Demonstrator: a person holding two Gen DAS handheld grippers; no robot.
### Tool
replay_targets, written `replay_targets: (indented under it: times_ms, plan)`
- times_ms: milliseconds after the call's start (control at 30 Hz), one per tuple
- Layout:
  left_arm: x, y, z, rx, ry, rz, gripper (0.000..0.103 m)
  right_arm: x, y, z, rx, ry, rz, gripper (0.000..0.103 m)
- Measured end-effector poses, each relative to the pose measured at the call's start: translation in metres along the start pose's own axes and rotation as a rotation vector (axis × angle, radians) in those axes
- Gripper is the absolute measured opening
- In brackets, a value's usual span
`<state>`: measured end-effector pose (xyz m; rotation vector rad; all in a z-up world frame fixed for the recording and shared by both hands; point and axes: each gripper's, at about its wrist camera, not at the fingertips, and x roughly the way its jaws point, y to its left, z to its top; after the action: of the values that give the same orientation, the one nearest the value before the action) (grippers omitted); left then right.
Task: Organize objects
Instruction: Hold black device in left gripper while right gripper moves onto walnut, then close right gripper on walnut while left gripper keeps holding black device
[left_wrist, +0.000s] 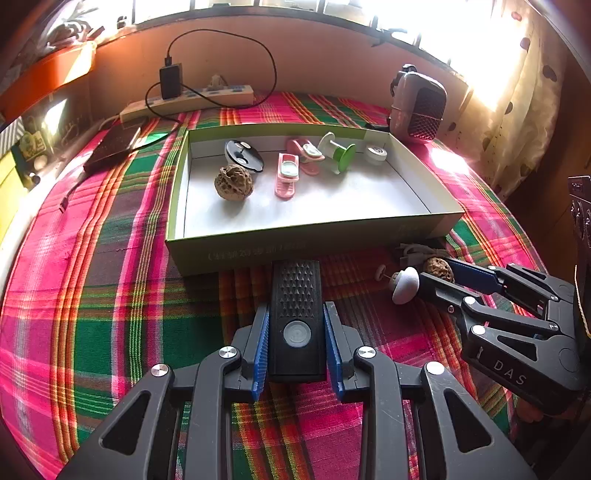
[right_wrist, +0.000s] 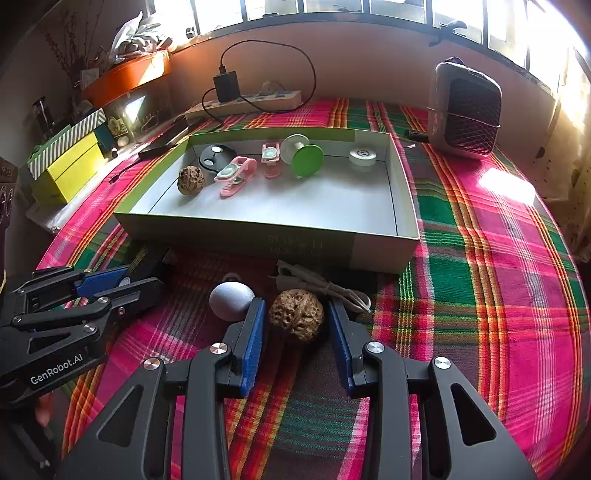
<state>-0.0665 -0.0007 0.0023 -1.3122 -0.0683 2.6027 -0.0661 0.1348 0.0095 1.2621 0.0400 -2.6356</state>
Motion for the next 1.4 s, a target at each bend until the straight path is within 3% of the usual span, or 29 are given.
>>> replay_targets:
  times_ms: [333, 1400]
  plan:
    - [0.0006, -0.003, -0.0005, 0.016, -0.006, 0.018, 0.025, 0.0006, -0.0006, -0.0001, 0.004, -0.001, -0.014, 0.031]
    - [-0.001, -0.0048, -0.0026, 0.027, -0.014, 0.035, 0.025, -0.0005, -0.003, -0.0009, 0.013, -0.004, -0.026, 0.03]
